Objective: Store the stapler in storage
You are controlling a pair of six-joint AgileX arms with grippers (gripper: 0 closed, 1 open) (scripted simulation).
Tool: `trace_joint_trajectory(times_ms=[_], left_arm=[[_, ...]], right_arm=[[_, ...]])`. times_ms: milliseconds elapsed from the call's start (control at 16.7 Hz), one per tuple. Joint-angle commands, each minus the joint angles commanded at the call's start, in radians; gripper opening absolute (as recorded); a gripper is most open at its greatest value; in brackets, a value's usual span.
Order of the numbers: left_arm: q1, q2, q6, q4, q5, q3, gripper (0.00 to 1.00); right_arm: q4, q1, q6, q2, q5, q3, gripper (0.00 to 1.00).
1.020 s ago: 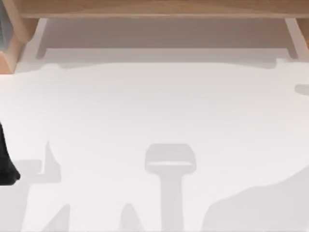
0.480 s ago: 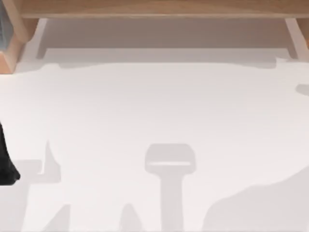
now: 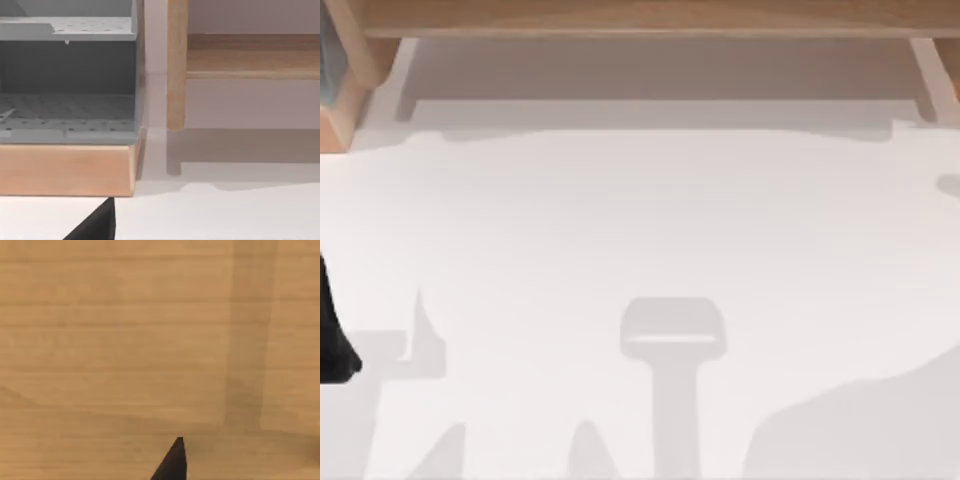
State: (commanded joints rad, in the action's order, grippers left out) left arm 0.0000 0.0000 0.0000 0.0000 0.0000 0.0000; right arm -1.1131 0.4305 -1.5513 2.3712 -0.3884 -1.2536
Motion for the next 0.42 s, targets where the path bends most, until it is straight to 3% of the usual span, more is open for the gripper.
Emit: trace_joint_trajectory(times_ms=[120,420], left_arm=[[0.000,0.000,0.000,0.000,0.000,0.000,1.00],[0.000,0.000,0.000,0.000,0.000,0.000,1.00]], right_arm=[[0.000,0.000,0.000,0.000,0.000,0.000,1.00],[0.000,0.000,0.000,0.000,0.000,0.000,1.00]])
